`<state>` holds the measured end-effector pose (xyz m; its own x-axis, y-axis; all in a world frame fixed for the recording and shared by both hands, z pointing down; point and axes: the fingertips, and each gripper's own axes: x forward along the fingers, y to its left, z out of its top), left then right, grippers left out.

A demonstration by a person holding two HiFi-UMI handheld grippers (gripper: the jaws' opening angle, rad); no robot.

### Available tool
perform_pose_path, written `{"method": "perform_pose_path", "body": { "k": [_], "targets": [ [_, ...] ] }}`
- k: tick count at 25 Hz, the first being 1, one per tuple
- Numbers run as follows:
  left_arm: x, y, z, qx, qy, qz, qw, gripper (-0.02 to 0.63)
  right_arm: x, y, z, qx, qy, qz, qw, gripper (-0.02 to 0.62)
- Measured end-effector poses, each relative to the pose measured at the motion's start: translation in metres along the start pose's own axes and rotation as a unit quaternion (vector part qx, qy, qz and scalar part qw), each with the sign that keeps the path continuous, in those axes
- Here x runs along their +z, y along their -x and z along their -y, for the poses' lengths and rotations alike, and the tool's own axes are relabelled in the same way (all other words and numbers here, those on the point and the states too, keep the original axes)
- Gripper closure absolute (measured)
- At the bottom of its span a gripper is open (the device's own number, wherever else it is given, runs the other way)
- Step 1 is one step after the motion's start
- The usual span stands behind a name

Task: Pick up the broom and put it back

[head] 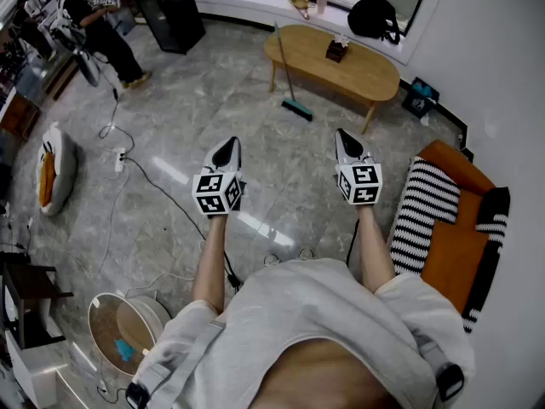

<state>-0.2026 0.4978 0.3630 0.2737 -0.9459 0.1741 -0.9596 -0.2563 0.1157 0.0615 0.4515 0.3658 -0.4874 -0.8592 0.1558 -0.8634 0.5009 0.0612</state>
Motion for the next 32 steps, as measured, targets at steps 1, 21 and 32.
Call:
{"method": "perform_pose_path", "body": {
  "k": [1,21,32],
  "targets": [
    [0.001,-0.001,-0.001,0.0,0.0,0.002,1.0,0.606,0.001,-0.002,0.0,0.001,0.001,0.0,1.0,0.595],
    [0.0,-0.034,0.013,0.013,0.002,-0.005,0.9999,0.606,-0.016,-0.02,0.028,0.025,-0.001,-0.013,1.0,0.595],
    [0.008,-0.071,0.037,0.026,0.0,0.0,0.9997,0.604,-0.021,-0.04,0.064,0.051,0.005,-0.011,0.999,0.595]
  ]
}}
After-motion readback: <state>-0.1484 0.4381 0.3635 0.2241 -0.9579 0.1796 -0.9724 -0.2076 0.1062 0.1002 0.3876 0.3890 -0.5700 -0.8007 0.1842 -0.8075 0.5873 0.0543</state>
